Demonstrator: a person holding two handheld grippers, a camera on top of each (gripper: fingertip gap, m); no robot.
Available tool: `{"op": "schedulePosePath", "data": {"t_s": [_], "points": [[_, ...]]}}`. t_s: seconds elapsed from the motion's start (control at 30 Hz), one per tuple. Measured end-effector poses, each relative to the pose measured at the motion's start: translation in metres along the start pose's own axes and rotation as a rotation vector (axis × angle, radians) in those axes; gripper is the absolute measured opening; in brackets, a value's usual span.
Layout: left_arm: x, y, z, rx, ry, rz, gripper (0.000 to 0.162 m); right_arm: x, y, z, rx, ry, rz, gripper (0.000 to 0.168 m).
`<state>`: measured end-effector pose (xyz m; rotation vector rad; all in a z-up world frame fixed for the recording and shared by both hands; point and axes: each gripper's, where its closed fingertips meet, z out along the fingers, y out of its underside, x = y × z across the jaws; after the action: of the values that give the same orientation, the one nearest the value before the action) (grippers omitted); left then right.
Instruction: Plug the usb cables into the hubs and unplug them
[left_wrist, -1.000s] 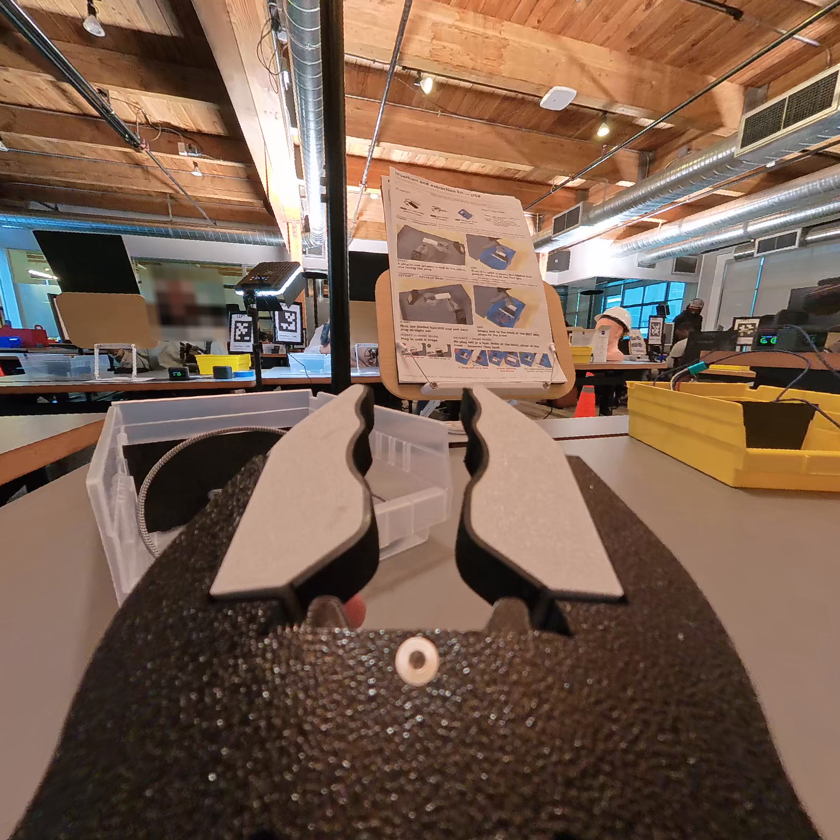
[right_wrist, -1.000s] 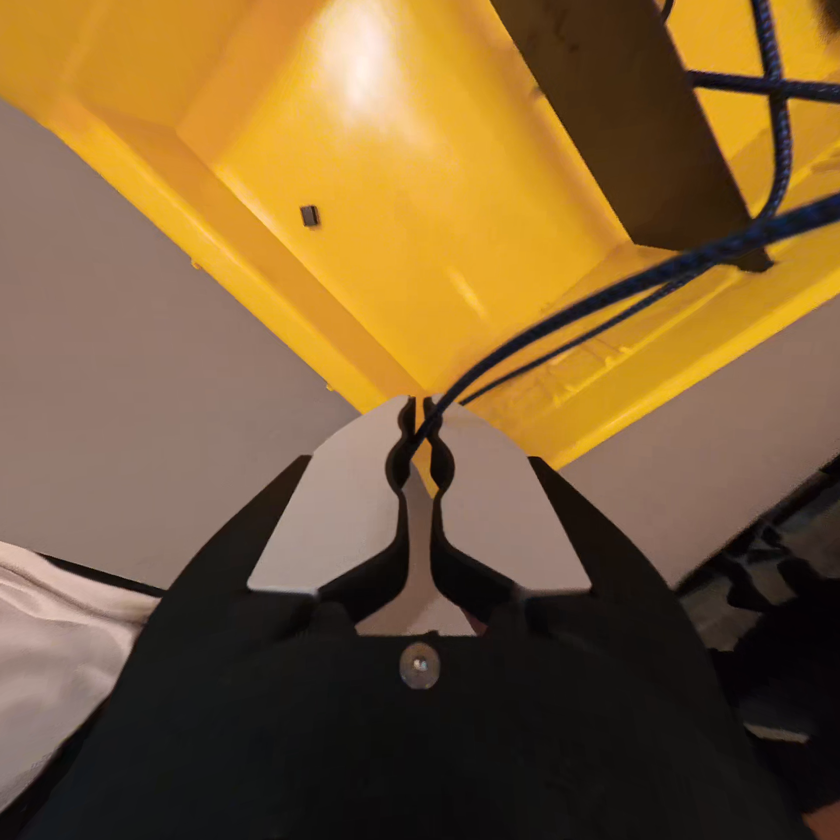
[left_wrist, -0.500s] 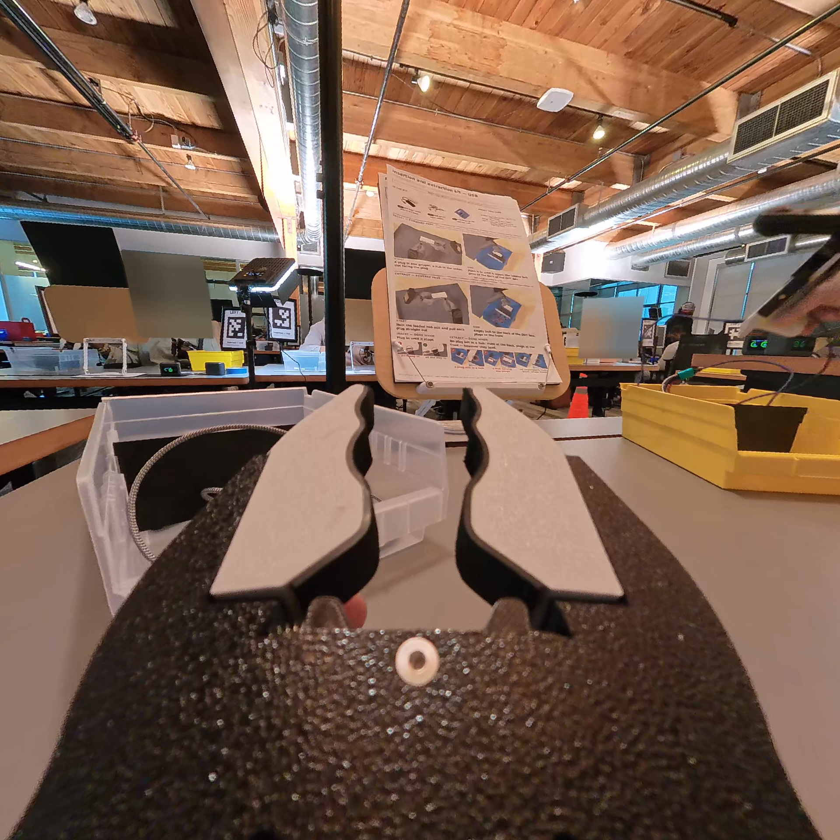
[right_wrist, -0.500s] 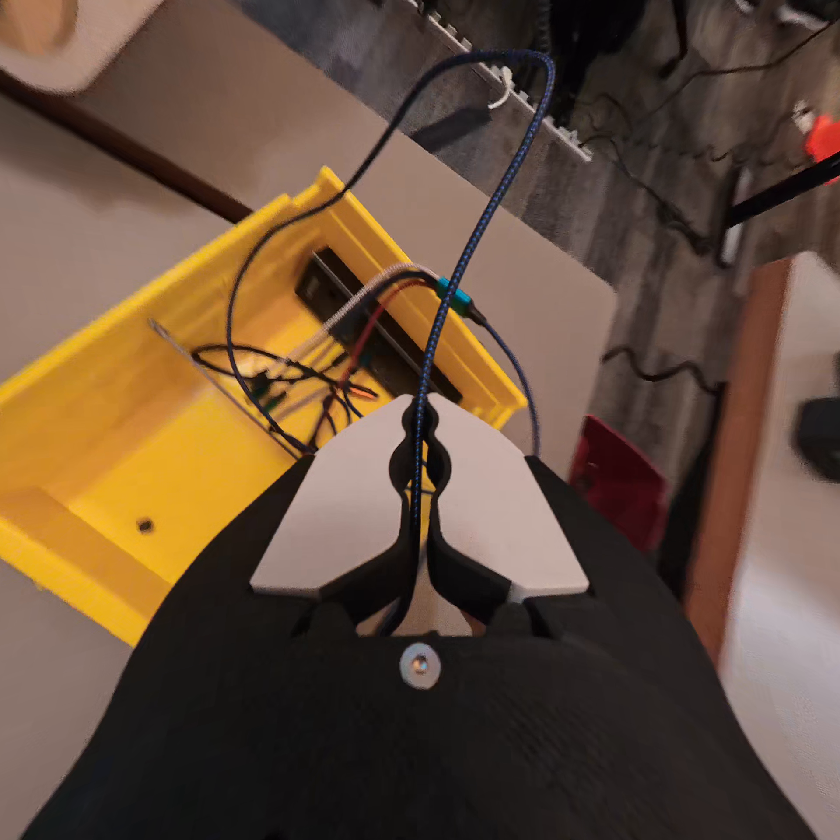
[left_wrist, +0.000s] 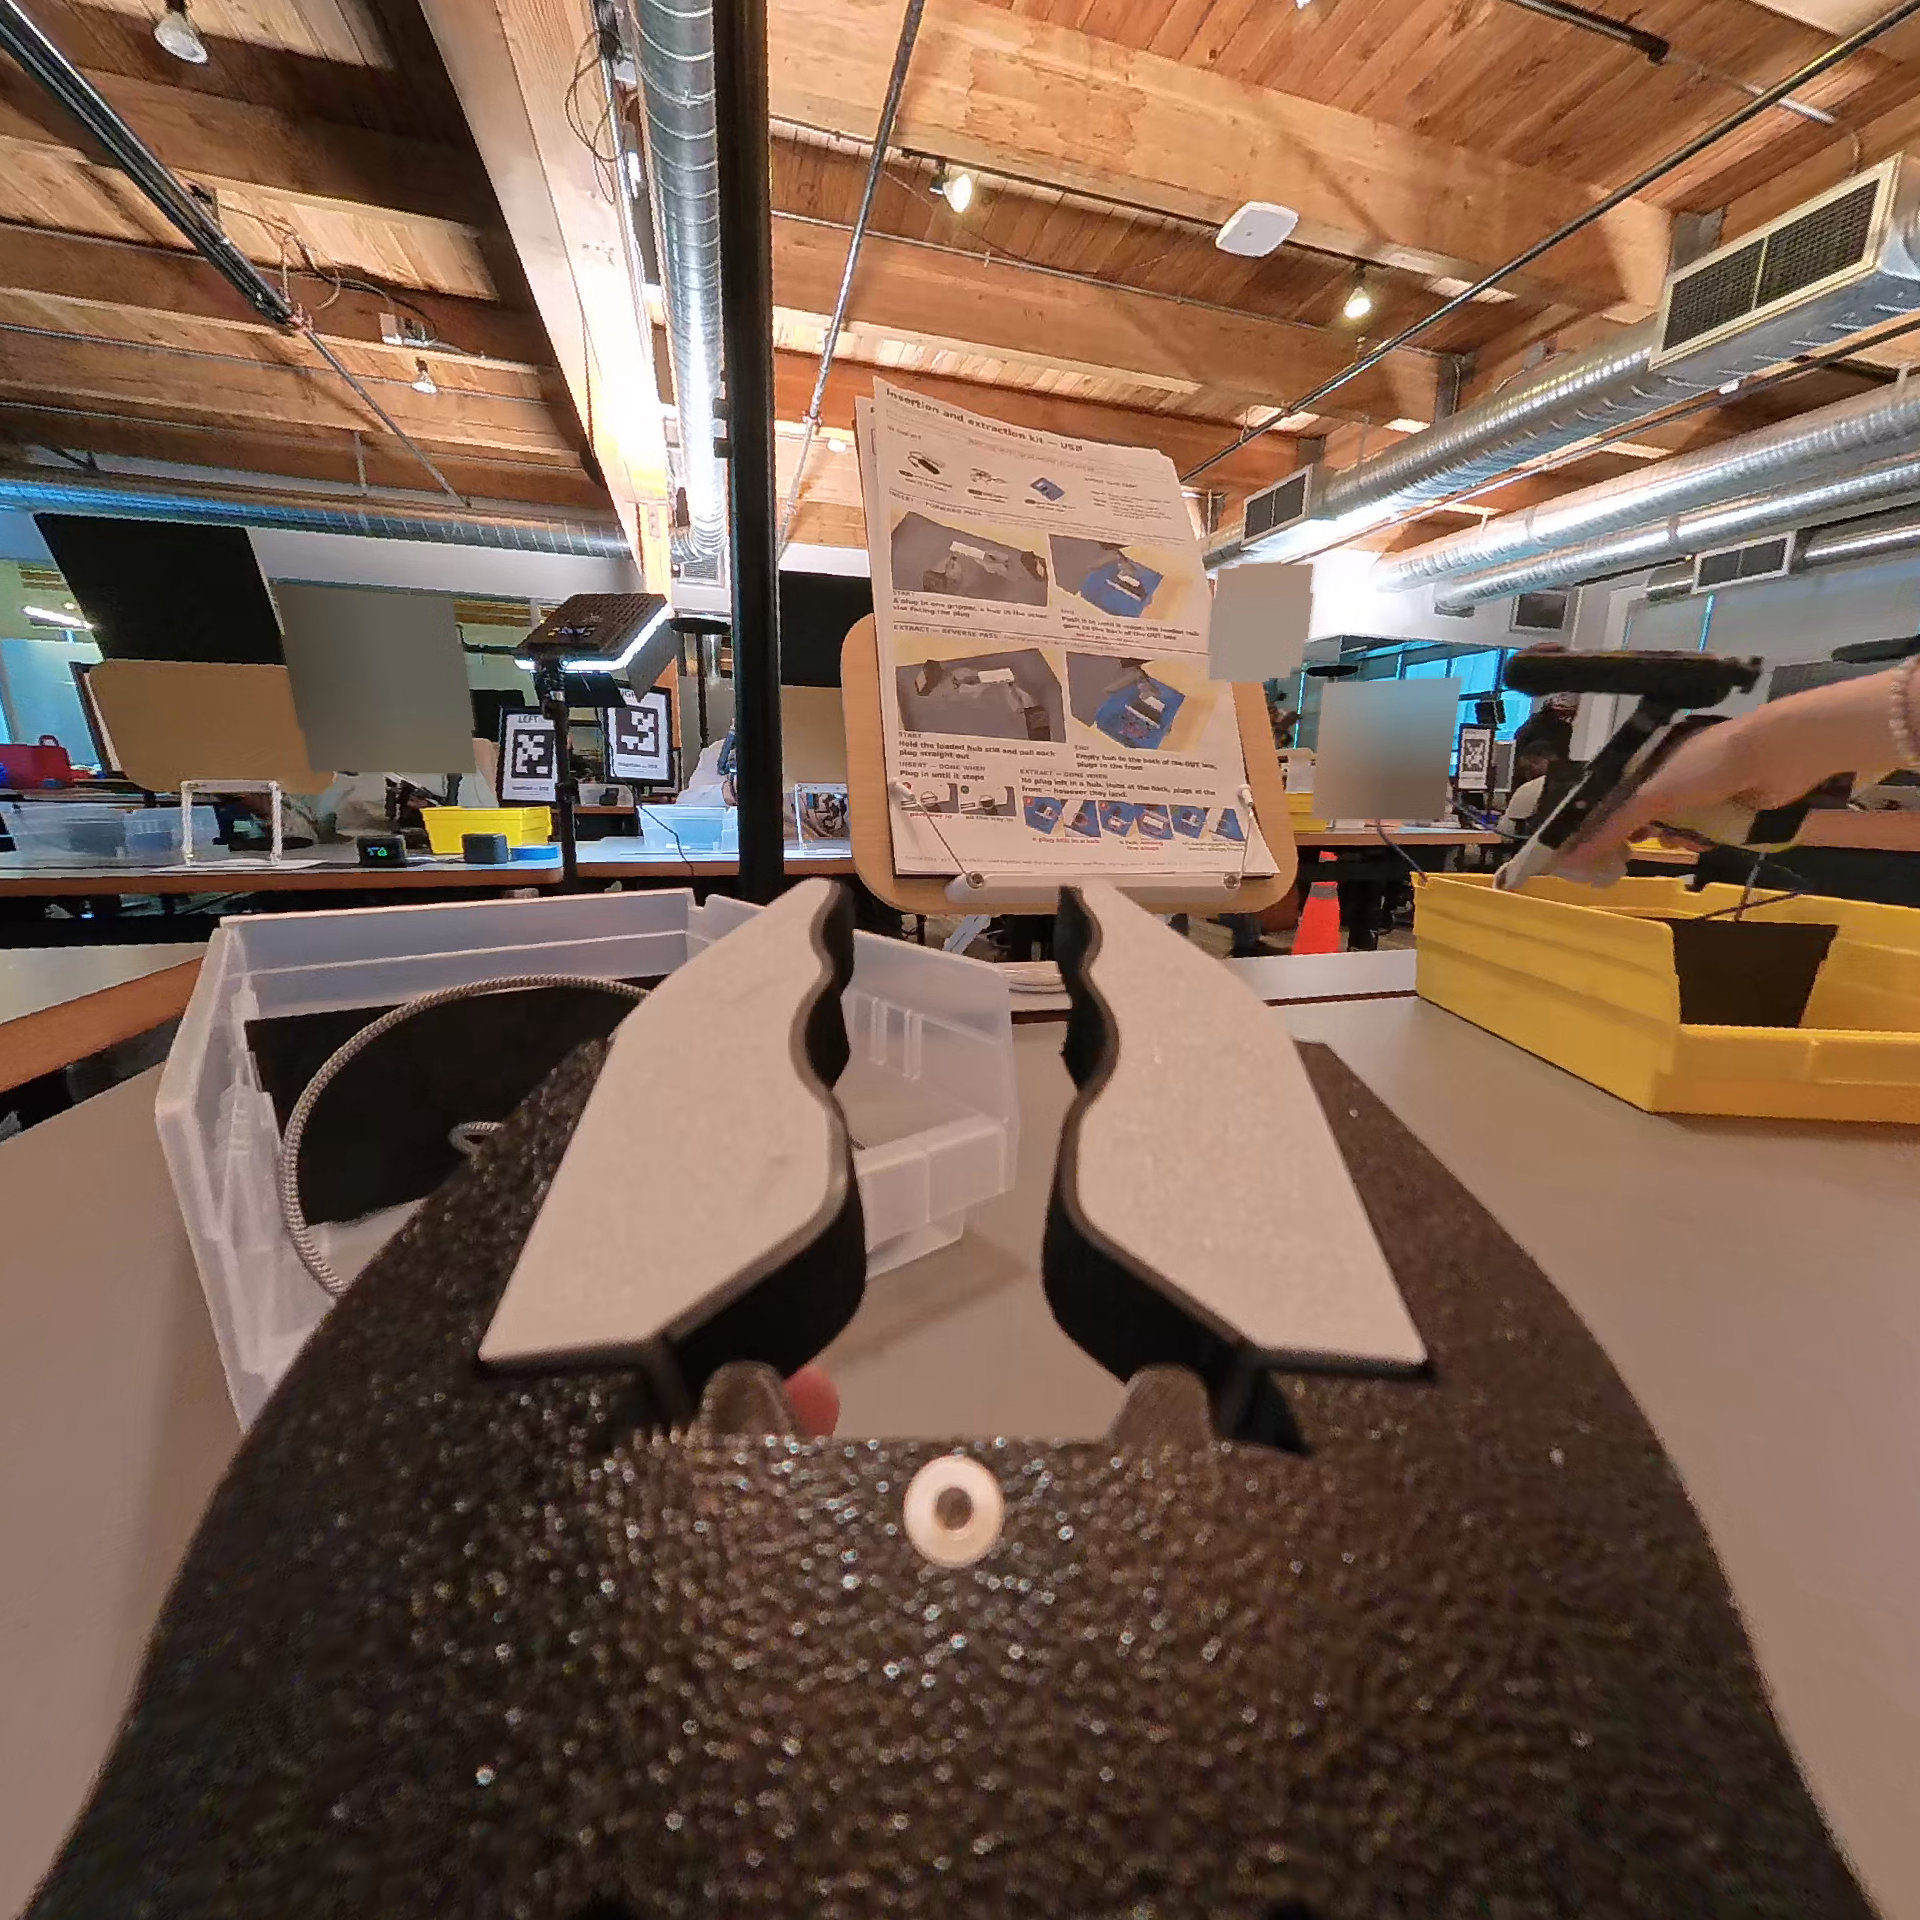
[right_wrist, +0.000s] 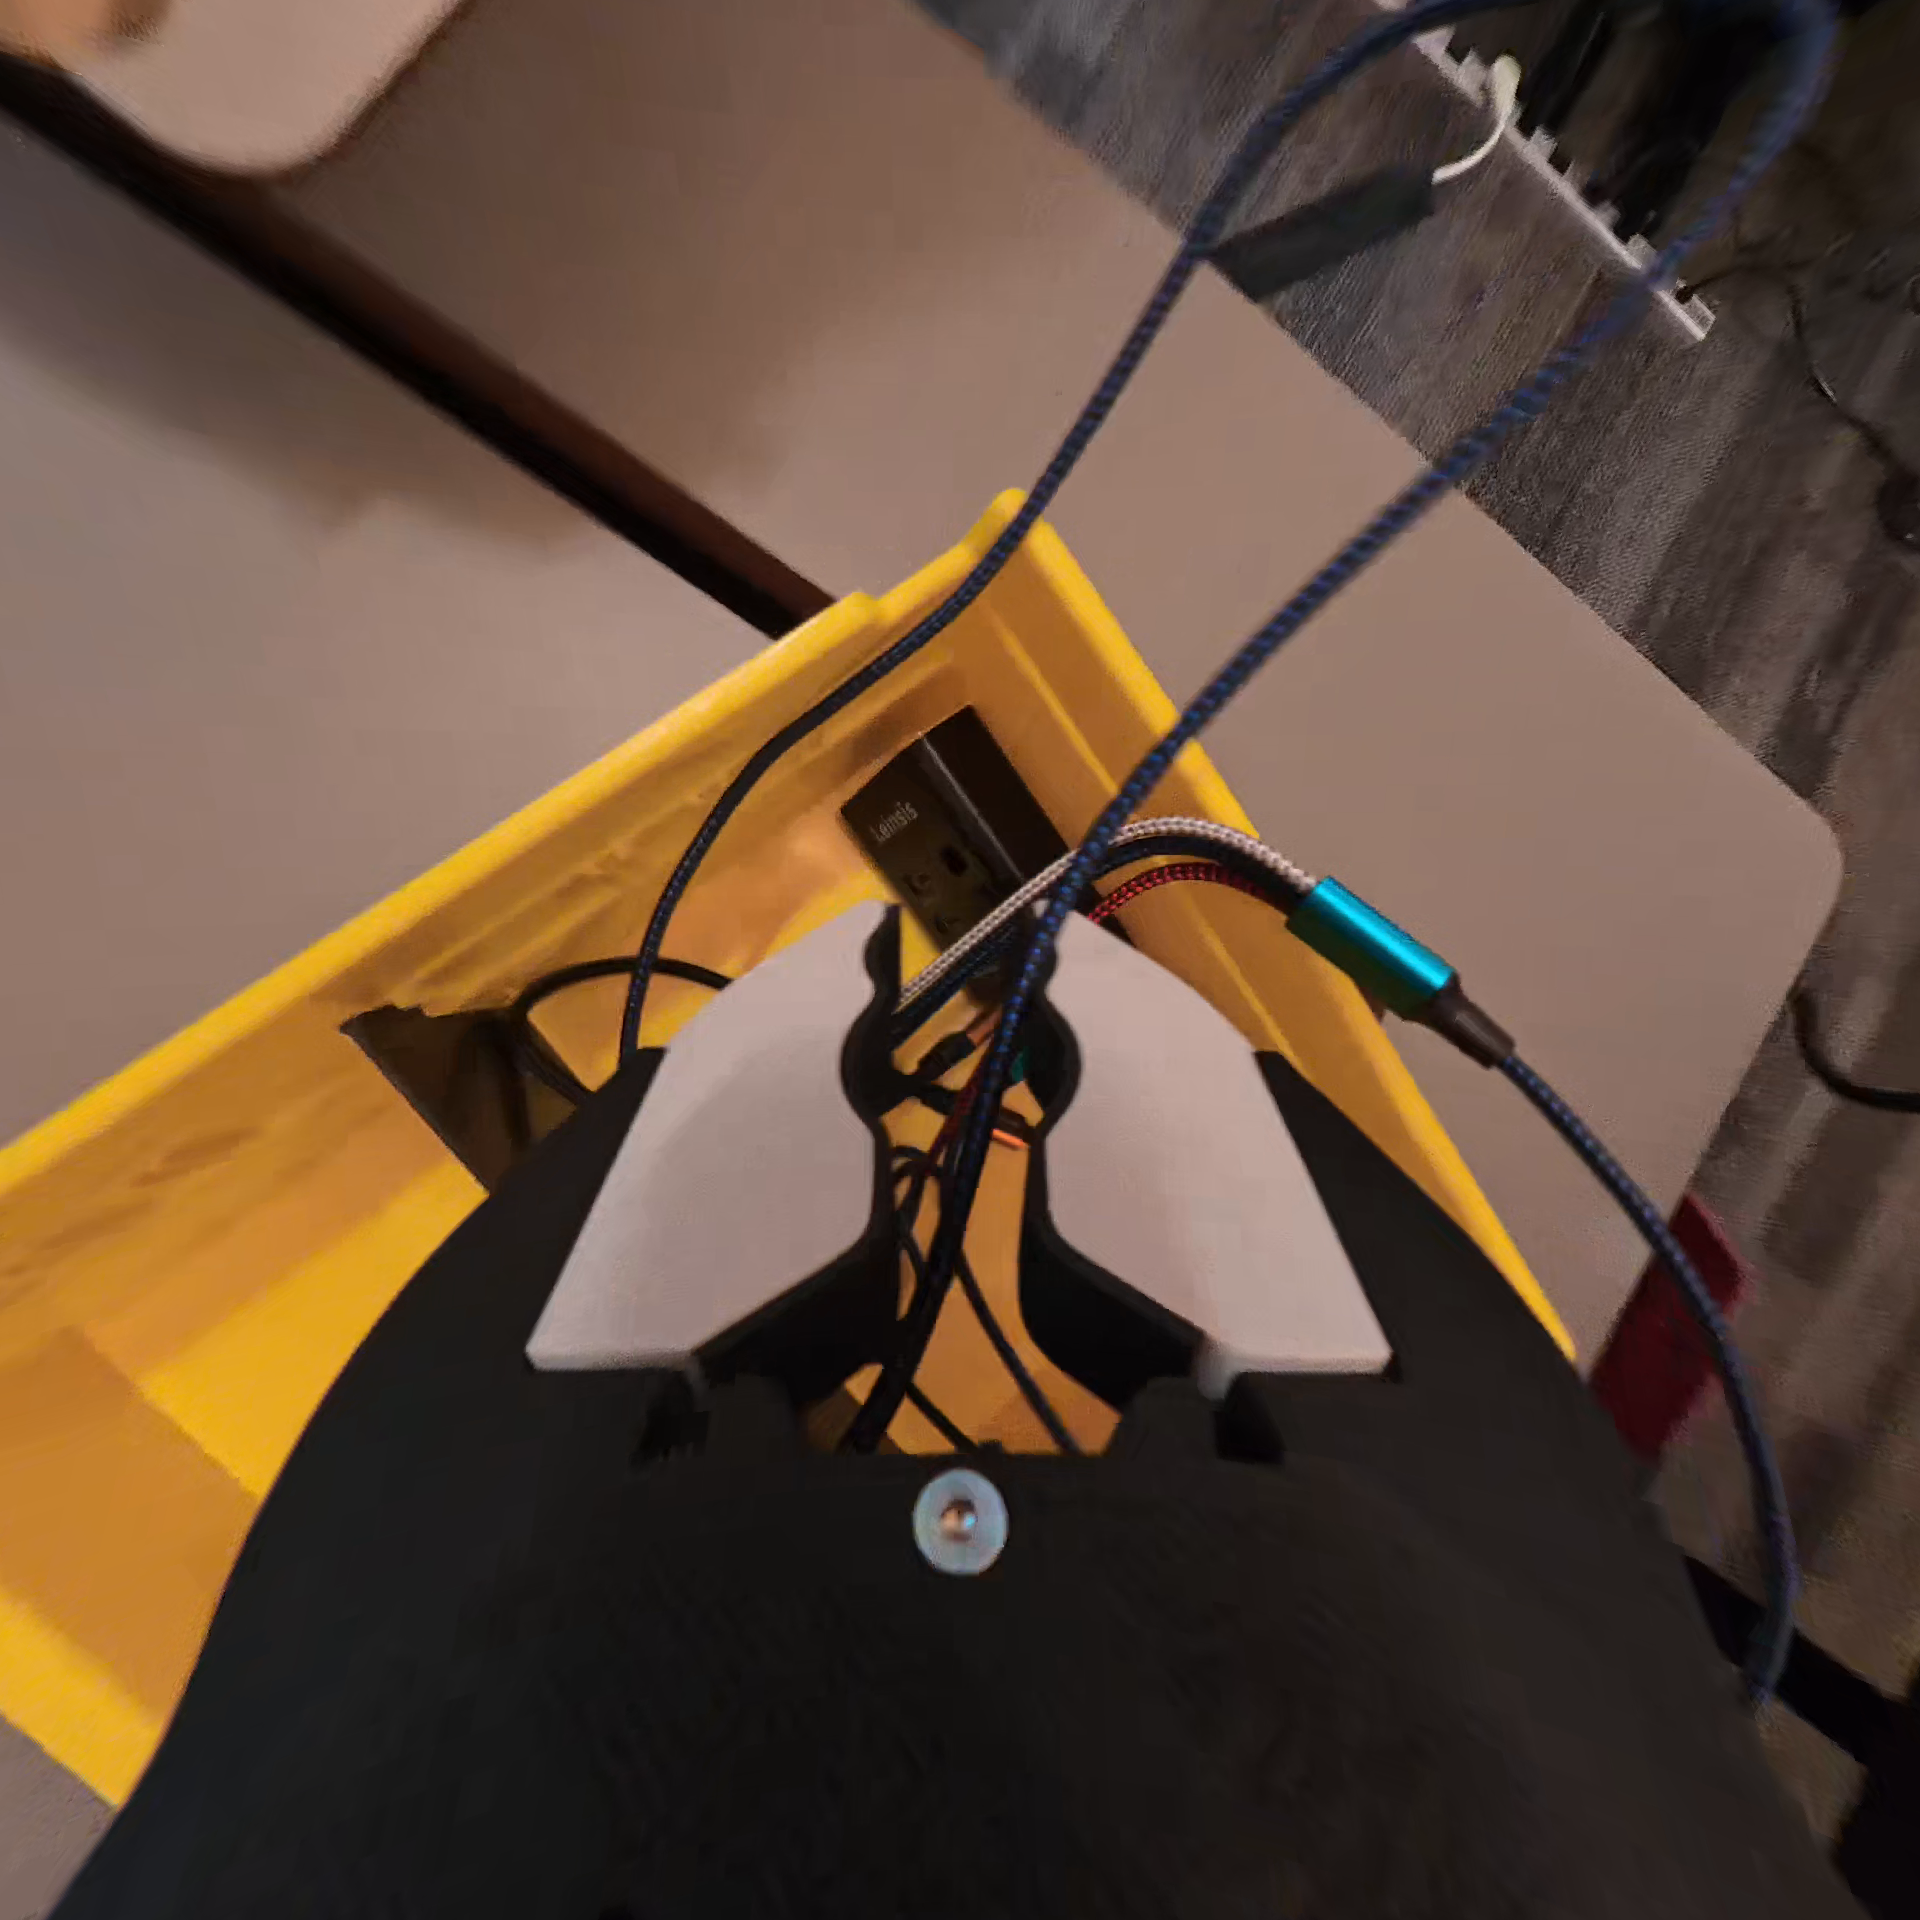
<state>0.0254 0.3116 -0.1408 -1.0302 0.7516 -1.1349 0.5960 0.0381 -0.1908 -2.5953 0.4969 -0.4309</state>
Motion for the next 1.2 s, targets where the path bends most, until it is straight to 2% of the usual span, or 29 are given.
{"op": "schedulePosePath", "data": {"t_s": [0.13,0.17,0.23,0.33,0.43,0.6,0.73,0.83,0.87,0.93,1.0,1.1,1.2], "points": [[0.0,-0.001,0.0,0.004,-0.003,0.003,0.037,0.001,-0.007,0.005,-0.069,-0.009,-0.097,0.047],[-0.001,-0.001,-0.001,0.007,-0.004,0.0,0.037,-0.002,-0.012,0.001,-0.057,-0.042,-0.098,0.054],[-0.002,-0.002,-0.001,0.013,-0.005,-0.011,0.037,-0.005,-0.016,-0.009,-0.061,-0.096,-0.123,0.082],[-0.004,-0.003,-0.002,0.022,-0.009,-0.03,0.037,-0.009,-0.011,-0.03,-0.095,-0.19,-0.136,0.099],[-0.006,-0.004,-0.003,0.027,-0.01,-0.039,0.037,0.013,0.006,-0.052,-0.137,-0.117,-0.173,0.099],[-0.006,-0.004,-0.003,0.032,-0.009,-0.044,0.037,0.03,0.068,-0.09,-0.33,-0.111,-0.145,0.099],[-0.007,-0.005,-0.004,0.039,-0.01,-0.054,0.037,0.045,0.103,-0.119,-0.4,-0.071,-0.107,0.097],[-0.008,-0.005,-0.004,0.044,-0.013,-0.061,0.037,0.065,0.125,-0.132,-0.457,0.049,-0.119,0.08],[-0.008,-0.006,-0.004,0.044,-0.013,-0.063,0.037,0.071,0.131,-0.135,-0.476,0.085,-0.121,0.08],[-0.008,-0.006,-0.004,0.045,-0.014,-0.065,0.037,0.087,0.131,-0.137,-0.451,0.193,-0.122,0.071],[-0.008,-0.006,-0.004,0.045,-0.013,-0.064,0.037,0.1,0.111,-0.136,-0.302,0.286,-0.062,0.067],[-0.008,-0.006,-0.005,0.047,-0.013,-0.061,0.037,0.095,0.079,-0.131,-0.103,0.229,0.081,0.062],[-0.008,-0.006,-0.005,0.049,-0.013,-0.064,0.037,0.113,0.069,-0.135,-0.112,0.353,0.09,0.064]]}}
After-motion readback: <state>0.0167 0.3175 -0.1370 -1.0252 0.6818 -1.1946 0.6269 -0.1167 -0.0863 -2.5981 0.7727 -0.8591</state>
